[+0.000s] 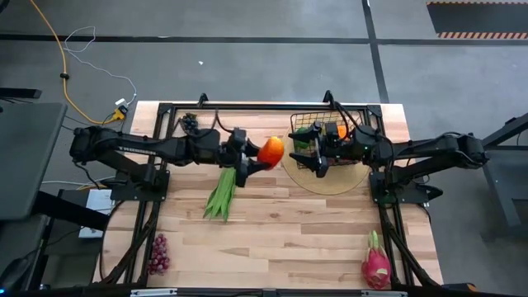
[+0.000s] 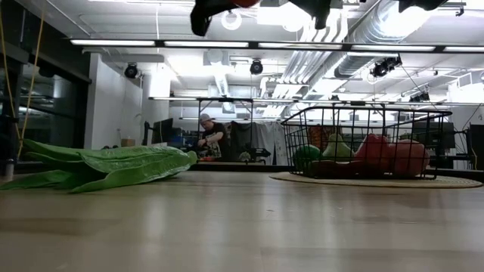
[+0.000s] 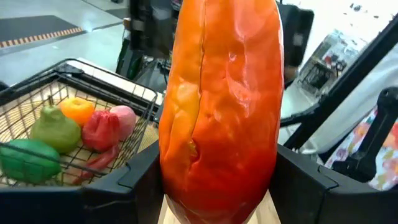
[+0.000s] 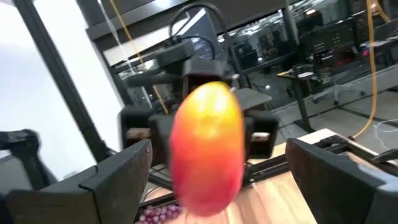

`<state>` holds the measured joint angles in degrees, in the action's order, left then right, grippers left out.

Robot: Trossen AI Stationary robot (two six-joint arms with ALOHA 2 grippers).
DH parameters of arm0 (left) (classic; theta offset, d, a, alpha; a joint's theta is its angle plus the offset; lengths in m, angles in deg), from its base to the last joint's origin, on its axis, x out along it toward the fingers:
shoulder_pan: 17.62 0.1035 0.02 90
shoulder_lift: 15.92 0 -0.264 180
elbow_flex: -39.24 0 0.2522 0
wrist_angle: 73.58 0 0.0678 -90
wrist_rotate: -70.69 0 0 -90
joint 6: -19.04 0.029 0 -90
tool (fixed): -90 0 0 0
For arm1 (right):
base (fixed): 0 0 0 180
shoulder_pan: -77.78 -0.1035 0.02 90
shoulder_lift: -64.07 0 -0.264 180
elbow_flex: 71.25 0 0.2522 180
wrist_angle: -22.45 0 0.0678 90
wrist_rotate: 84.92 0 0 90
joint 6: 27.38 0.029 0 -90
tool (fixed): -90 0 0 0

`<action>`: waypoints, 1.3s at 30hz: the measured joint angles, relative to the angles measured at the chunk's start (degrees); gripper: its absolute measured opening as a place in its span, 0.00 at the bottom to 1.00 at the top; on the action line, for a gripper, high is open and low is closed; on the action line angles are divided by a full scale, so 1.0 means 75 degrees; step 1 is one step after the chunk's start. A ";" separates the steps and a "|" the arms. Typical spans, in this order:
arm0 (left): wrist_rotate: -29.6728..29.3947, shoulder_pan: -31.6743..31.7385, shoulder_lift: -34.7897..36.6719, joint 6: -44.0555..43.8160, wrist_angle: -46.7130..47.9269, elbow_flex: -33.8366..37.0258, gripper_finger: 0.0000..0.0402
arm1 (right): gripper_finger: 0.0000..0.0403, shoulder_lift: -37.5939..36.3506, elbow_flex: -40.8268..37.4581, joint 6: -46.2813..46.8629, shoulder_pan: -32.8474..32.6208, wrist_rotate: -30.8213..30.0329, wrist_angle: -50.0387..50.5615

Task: Build produce basket
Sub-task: Put the orange mango into the black wire basket

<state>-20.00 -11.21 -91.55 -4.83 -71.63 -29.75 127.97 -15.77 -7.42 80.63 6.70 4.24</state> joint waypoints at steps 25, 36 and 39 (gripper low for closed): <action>0.0029 0.0143 -0.1501 0.0756 0.0073 -0.1402 0.55 | 0.81 0.0000 0.0000 0.0099 -0.0393 -0.0188 0.0463; 0.0009 0.0146 -0.1487 0.0754 0.0137 -0.1403 0.56 | 0.48 0.0000 -0.0003 0.0138 -0.0391 -0.0279 0.0471; 0.0266 0.0235 -0.1398 0.0862 0.0737 -0.1566 0.61 | 0.48 -0.0013 -0.0003 0.0128 -0.0384 -0.0264 0.0500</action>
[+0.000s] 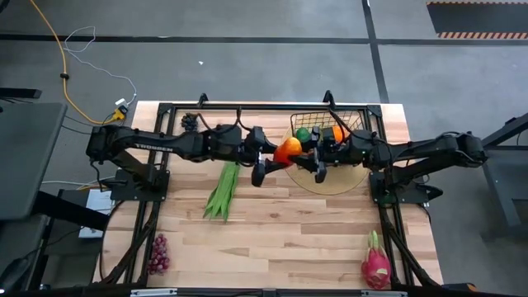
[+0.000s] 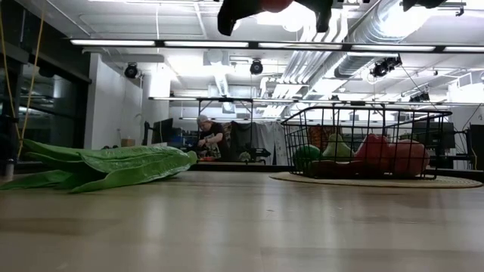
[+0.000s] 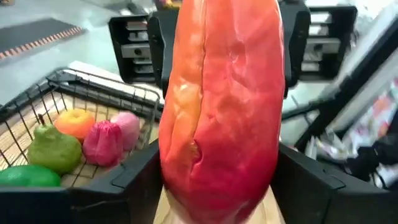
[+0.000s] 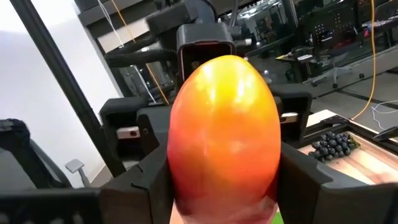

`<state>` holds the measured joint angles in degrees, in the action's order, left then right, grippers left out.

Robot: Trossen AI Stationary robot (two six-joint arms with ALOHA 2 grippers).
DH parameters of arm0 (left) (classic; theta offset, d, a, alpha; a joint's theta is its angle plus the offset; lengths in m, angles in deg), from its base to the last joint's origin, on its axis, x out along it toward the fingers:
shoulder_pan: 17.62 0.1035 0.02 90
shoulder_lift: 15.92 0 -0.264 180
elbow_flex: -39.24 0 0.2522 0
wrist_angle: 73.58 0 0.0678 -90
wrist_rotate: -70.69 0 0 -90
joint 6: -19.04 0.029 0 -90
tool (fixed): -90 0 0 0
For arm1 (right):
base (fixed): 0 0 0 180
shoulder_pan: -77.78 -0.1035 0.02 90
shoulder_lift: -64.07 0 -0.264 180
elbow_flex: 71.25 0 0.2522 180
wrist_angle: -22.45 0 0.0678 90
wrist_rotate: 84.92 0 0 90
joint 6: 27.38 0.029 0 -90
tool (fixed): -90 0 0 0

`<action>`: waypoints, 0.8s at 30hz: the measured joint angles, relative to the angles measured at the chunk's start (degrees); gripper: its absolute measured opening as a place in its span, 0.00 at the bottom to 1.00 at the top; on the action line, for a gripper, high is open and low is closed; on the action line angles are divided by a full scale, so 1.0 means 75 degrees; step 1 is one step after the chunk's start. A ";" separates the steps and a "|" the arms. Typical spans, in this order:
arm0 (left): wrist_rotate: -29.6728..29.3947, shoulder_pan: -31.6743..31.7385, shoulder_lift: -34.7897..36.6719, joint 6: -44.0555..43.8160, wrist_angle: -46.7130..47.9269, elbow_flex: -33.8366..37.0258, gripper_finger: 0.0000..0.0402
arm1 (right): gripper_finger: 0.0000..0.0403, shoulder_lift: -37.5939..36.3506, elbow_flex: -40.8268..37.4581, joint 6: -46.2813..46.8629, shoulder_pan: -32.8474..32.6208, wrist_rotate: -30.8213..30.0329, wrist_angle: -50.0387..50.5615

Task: Build produce basket
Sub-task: Put the orange mango into the black wire basket

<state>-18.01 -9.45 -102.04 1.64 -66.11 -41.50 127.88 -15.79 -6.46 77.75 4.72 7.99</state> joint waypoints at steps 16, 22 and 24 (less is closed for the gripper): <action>-0.0571 0.0510 0.2100 0.0748 0.4384 -0.1217 0.77 | 0.51 -0.2174 0.0003 -0.0660 0.0928 -0.0958 0.3631; -0.1691 0.0032 0.3537 0.0518 0.2242 0.0589 0.77 | 0.51 -0.2121 0.0000 -0.0593 0.1374 -0.1361 0.5358; -0.2124 -0.0087 0.4019 0.0302 0.1470 0.1354 0.77 | 0.51 -0.1992 0.0000 -0.0598 0.1558 -0.1358 0.5839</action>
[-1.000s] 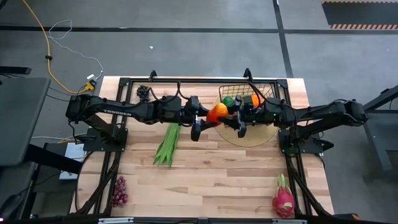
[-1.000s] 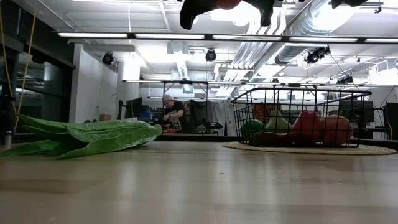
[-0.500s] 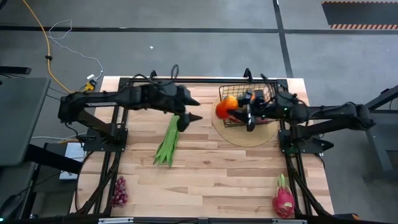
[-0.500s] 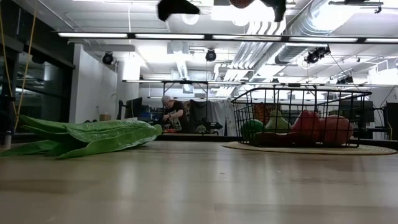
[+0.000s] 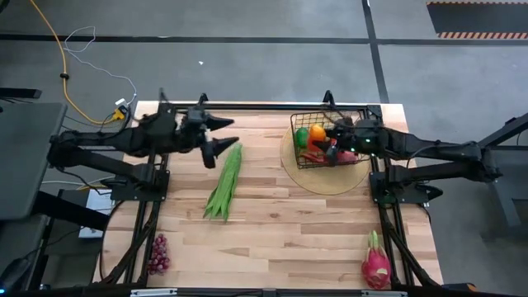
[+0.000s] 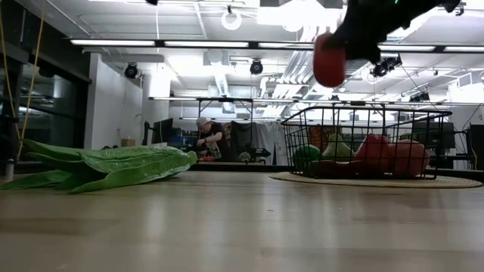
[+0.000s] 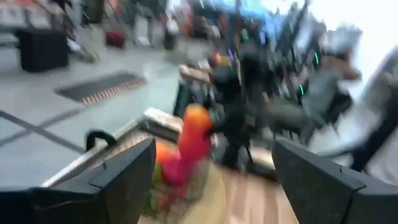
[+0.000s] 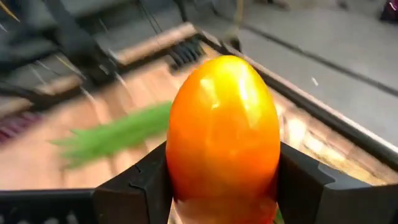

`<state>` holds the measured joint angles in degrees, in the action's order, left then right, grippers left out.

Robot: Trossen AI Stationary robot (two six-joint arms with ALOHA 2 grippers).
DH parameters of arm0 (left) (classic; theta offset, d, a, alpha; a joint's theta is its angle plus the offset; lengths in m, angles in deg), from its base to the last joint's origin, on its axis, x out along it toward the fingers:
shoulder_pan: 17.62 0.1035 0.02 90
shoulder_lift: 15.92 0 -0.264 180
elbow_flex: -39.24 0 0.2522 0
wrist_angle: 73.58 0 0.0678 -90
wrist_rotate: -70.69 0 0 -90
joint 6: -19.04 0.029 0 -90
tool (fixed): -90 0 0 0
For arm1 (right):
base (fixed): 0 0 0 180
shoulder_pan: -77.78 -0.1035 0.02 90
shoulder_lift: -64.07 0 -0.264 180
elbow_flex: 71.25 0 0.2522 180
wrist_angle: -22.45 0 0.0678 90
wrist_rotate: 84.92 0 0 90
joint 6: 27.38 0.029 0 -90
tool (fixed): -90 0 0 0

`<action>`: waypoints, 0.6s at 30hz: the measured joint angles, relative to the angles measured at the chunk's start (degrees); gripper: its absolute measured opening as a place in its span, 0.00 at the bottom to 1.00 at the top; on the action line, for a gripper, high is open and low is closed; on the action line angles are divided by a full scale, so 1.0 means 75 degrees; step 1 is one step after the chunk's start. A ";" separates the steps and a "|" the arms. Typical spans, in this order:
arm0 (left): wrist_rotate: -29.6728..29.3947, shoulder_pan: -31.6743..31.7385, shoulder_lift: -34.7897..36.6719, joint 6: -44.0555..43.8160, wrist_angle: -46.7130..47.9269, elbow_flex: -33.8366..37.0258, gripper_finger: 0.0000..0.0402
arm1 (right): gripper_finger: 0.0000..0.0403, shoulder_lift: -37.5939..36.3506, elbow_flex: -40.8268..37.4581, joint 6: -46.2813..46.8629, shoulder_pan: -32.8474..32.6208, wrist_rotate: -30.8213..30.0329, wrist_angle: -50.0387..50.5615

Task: Build produce basket
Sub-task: Put the orange mango into the black wire basket

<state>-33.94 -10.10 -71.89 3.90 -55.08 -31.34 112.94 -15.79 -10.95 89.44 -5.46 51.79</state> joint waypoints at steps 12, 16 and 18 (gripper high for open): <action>-0.0481 -0.0107 0.0957 -0.1360 -0.0855 0.1417 0.77 | 0.51 0.1646 -0.0003 -0.0855 0.0953 0.0739 0.1207; -0.0492 -0.0052 0.0957 -0.1363 -0.0626 0.1420 0.77 | 0.54 0.2236 -0.0003 -0.1461 0.1073 0.0462 0.1316; -0.0506 -0.0046 0.0957 -0.1366 -0.0613 0.1420 0.77 | 0.56 0.2478 -0.0003 -0.1655 0.1117 0.0289 0.1285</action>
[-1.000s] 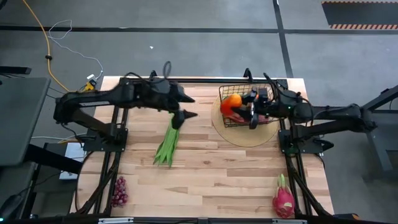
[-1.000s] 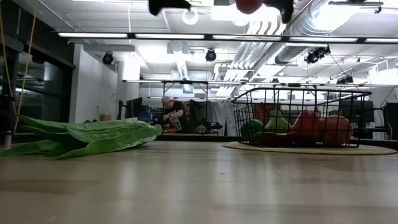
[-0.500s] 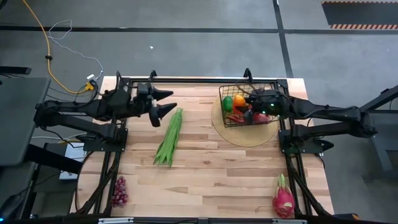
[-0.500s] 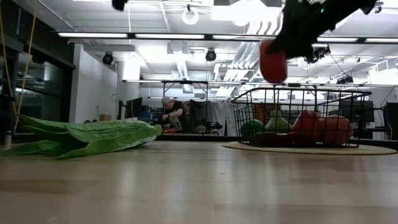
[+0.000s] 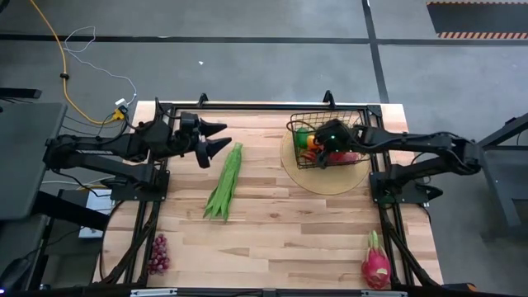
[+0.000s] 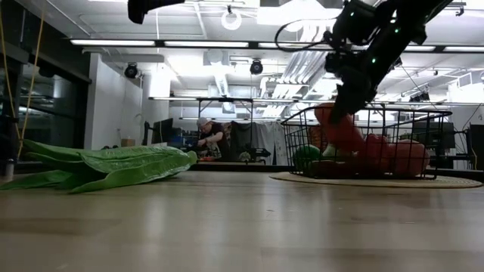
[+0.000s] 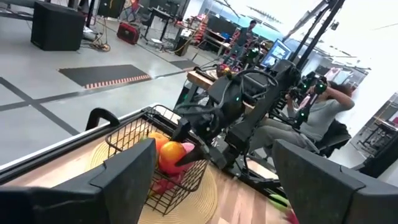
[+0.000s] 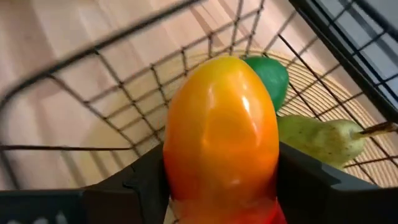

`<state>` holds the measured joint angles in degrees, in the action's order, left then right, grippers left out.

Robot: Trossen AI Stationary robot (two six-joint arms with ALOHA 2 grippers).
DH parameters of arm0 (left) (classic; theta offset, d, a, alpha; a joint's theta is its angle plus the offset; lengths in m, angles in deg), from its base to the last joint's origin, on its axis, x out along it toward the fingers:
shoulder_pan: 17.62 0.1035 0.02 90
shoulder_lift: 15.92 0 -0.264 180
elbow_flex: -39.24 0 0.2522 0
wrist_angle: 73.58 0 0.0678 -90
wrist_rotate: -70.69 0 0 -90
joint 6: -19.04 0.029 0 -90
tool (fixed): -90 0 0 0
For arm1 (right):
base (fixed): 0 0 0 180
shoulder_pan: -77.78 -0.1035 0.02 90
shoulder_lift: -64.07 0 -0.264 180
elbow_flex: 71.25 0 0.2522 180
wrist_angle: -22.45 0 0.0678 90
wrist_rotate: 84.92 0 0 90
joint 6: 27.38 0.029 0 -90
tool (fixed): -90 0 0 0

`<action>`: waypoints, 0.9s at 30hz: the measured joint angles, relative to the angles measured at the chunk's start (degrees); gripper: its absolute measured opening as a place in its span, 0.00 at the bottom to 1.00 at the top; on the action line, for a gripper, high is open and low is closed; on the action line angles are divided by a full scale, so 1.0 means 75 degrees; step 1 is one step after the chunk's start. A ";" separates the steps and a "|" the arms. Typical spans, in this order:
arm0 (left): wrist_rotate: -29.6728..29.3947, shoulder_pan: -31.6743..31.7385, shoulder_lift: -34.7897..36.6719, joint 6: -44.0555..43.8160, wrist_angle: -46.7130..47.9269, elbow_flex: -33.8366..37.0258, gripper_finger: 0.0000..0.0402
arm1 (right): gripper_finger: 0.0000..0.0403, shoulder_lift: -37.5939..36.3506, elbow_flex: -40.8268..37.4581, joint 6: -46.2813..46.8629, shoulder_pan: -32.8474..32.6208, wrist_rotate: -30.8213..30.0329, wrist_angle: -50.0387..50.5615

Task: Build produce basket
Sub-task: Put the orange mango into the black wire basket

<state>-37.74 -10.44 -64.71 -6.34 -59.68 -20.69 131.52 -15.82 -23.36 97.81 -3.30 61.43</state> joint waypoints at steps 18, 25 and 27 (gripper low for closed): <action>0.0004 0.0003 -0.0003 0.0000 0.0006 0.0000 0.77 | 0.61 0.0319 -0.0077 0.0637 0.0032 -0.0063 0.0116; 0.0150 0.0000 -0.0006 0.0005 0.0006 0.0000 0.77 | 0.61 0.0319 -0.0348 0.0774 0.0030 -0.0051 0.0046; 0.0157 0.0000 -0.0006 0.0003 0.0006 0.0000 0.77 | 0.63 0.0319 -0.0364 0.0839 0.0032 -0.0070 0.0021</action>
<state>-36.56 -10.44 -64.76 -6.32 -59.63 -20.69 133.92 -18.55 -17.07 98.05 -3.83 61.58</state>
